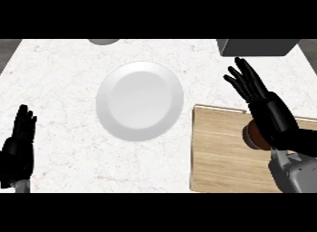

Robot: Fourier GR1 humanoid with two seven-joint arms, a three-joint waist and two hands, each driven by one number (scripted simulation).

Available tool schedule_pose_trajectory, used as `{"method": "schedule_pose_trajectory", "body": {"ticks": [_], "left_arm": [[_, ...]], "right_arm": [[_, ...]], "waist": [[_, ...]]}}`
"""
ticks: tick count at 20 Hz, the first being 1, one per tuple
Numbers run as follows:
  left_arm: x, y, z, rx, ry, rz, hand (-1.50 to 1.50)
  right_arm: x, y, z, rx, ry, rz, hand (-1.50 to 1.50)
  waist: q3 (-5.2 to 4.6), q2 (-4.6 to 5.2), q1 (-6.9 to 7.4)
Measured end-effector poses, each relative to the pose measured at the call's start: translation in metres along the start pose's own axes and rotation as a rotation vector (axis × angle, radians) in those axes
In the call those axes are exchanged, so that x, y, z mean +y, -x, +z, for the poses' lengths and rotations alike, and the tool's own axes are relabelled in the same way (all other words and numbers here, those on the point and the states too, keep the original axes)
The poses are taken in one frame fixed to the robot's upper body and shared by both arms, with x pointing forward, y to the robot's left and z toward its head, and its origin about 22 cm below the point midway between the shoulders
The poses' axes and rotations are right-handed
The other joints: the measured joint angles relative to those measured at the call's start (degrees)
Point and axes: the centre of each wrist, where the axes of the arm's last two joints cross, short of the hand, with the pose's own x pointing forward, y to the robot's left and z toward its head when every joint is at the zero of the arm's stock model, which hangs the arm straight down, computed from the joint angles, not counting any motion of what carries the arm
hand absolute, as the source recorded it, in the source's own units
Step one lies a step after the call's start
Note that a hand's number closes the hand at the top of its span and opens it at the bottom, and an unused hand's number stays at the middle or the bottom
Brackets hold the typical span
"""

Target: Pick the cupcake from the tray and place it in the plate

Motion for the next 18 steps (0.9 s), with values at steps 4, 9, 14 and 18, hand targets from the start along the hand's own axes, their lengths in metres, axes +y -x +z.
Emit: {"method": "schedule_pose_trajectory", "body": {"ticks": [4, 9, 14, 18], "left_arm": [[-0.011, -0.025, -0.015, -0.089, 0.101, 0.005, 0.00], [-0.025, -0.057, -0.028, -0.187, 0.248, -0.003, 0.00], [-0.026, -0.090, -0.040, -0.225, 0.347, 0.004, 0.00], [-0.027, -0.109, -0.050, -0.238, 0.387, 0.013, 0.00]], "right_arm": [[0.027, -0.011, 0.000, -0.086, -0.293, -0.060, 1.50], [0.039, -0.053, -0.011, -0.243, -0.644, 0.246, 1.50], [0.033, -0.003, 0.042, -0.201, -0.681, 0.223, -1.50], [0.019, 0.029, 0.074, -0.225, -0.629, 0.061, -1.50]], "waist": [[0.69, 0.17, 0.57], [0.73, -1.30, -0.44], [1.07, -0.14, -0.58], [1.10, 0.30, -0.19]]}}
